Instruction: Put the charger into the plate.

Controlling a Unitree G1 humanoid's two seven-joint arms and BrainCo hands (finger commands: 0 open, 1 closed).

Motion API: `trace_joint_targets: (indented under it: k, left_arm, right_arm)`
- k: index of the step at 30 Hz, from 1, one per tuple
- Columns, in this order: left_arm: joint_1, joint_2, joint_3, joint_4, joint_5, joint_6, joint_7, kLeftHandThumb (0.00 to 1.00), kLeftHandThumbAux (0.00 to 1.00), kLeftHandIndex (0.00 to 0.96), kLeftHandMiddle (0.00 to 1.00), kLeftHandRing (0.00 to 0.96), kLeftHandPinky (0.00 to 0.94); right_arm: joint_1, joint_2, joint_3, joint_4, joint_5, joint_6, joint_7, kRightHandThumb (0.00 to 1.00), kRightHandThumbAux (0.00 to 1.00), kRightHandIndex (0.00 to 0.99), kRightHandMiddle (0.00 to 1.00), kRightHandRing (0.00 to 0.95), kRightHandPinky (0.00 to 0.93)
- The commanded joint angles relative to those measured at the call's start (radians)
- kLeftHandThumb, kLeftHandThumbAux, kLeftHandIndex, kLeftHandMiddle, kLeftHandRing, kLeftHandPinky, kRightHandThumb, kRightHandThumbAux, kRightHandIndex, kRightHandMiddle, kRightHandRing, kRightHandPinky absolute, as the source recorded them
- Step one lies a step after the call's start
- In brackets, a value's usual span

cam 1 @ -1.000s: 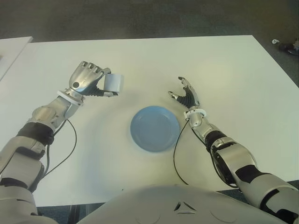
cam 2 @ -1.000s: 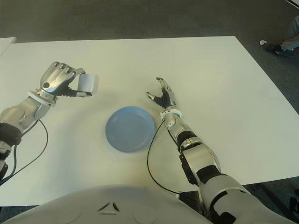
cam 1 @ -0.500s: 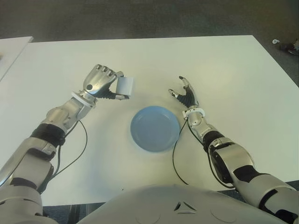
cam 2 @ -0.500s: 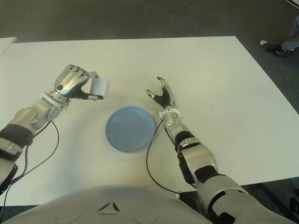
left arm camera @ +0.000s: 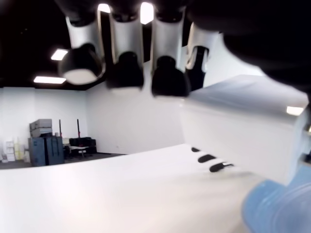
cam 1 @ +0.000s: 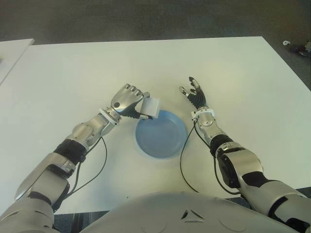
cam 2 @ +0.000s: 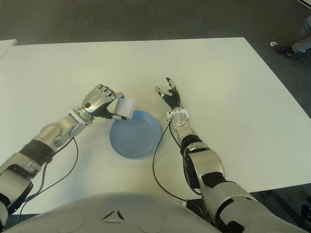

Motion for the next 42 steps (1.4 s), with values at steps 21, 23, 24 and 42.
trace_joint_targets:
  k: [21, 23, 24, 42]
  left_arm:
    - [0.032, -0.014, -0.002, -0.037, -0.003, -0.026, -0.053, 0.719, 0.702, 0.443, 0.857, 0.855, 0.863]
    - [0.045, -0.013, 0.004, -0.056, -0.027, -0.038, -0.079, 0.719, 0.701, 0.443, 0.857, 0.855, 0.857]
    - [0.051, -0.011, 0.007, -0.067, -0.035, -0.041, -0.092, 0.717, 0.700, 0.443, 0.844, 0.841, 0.831]
    - [0.158, 0.059, 0.118, -0.283, -0.172, -0.056, -0.431, 0.280, 0.244, 0.010, 0.010, 0.009, 0.011]
  right_arm:
    - [0.053, 0.030, -0.008, 0.056, 0.007, 0.123, 0.042, 0.036, 0.468, 0.000, 0.000, 0.000, 0.042]
    - [0.053, 0.031, -0.008, 0.056, 0.007, 0.122, 0.043, 0.037, 0.466, 0.000, 0.000, 0.000, 0.042]
    - [0.053, 0.031, -0.009, 0.056, 0.007, 0.122, 0.043, 0.037, 0.466, 0.000, 0.000, 0.000, 0.042]
    - [0.055, 0.031, 0.001, 0.056, -0.005, 0.117, 0.034, 0.031, 0.457, 0.000, 0.000, 0.000, 0.057]
